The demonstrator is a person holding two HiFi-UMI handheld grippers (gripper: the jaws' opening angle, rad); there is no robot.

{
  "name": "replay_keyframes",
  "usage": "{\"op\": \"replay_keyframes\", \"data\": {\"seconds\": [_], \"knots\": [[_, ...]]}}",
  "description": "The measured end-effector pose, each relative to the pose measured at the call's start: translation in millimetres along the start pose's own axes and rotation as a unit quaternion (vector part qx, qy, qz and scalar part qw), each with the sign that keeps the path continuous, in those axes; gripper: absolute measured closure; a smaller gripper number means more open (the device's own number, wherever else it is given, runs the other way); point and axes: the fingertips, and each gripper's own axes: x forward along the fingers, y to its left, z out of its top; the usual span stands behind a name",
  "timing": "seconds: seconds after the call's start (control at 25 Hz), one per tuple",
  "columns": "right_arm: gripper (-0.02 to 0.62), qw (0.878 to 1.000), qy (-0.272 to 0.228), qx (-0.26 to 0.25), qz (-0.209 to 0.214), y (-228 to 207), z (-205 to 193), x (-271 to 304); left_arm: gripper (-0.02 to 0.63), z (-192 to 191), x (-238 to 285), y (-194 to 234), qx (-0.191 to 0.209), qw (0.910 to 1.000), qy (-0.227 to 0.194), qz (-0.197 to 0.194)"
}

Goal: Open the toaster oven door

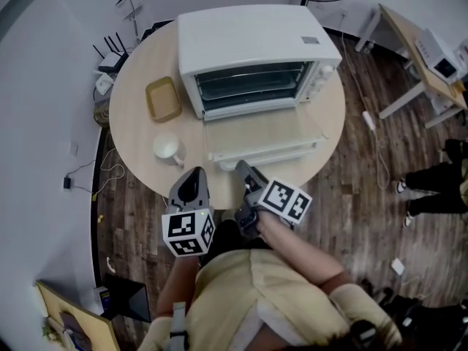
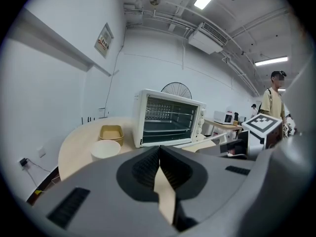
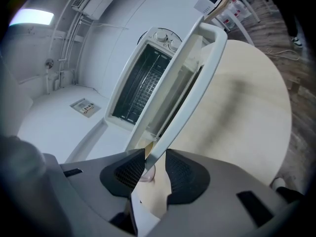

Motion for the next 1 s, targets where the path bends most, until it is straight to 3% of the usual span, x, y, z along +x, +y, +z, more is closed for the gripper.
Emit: {"op": "replay_keyframes", "data": {"seconds": [1.0], "knots": [[0.465,0.997,0.029,0.006,-0.067,-68.4,-33.1,11.0,0.603,-50.4,0.1,24.2,-0.023,0.9988,0.038,0.019]]}}
